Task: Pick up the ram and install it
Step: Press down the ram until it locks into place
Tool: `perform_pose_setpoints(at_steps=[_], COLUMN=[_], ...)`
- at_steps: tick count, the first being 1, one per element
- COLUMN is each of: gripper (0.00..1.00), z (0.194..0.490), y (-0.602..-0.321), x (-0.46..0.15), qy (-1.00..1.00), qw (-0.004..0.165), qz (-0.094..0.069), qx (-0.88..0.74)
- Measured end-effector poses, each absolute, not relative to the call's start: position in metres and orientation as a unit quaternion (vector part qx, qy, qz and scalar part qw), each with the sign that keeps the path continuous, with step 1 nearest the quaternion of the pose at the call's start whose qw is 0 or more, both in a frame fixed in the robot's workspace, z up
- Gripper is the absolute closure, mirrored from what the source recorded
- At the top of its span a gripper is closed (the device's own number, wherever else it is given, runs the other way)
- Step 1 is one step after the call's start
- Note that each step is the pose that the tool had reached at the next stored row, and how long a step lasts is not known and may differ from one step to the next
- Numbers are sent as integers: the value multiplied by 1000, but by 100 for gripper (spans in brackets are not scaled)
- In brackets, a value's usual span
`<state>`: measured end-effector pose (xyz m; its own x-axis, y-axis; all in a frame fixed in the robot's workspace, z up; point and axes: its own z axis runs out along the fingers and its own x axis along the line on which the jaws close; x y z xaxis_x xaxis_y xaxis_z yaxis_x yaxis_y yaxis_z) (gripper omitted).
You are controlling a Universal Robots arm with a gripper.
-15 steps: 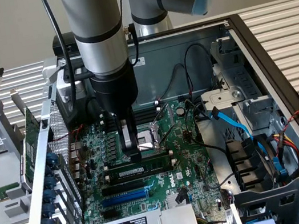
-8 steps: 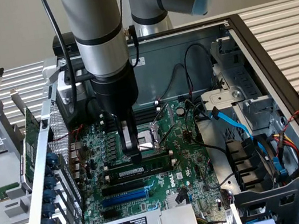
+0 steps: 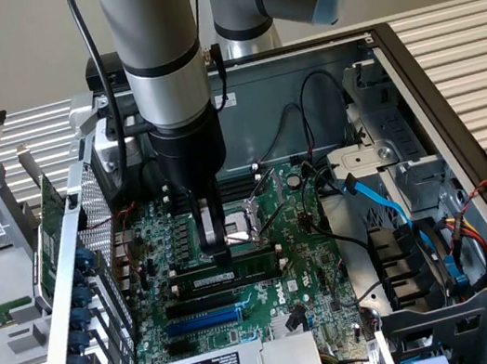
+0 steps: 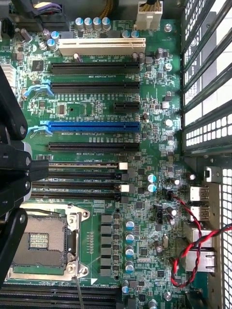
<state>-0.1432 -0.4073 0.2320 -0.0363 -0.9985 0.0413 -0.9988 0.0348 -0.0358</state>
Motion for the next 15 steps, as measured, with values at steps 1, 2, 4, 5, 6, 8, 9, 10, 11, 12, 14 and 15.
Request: perform_pose_setpoints(at_steps=[1, 2, 4, 5, 6, 8, 9, 10, 11, 12, 14, 15], gripper=[90, 90, 90, 90, 90, 90, 90, 90, 90, 90, 90, 90], z=[231, 231, 230, 230, 229, 229, 229, 229, 229, 229, 229, 229], y=[-407, -407, -407, -407, -407, -407, -408, -408, -409, -409, -409, -409], x=[-143, -143, -143, -143, -143, -143, -143, -143, -143, -143, -143, -143], qy=[-719, -719, -719, -719, -719, -718, -718, -718, -718, -718, -717, -717], qw=[2, 2, 3, 3, 3, 3, 2, 2, 2, 2, 2, 1], qz=[27, 27, 27, 27, 27, 27, 27, 27, 27, 27, 27, 26], qx=[694, 694, 695, 695, 695, 695, 695, 696, 696, 696, 696, 696])
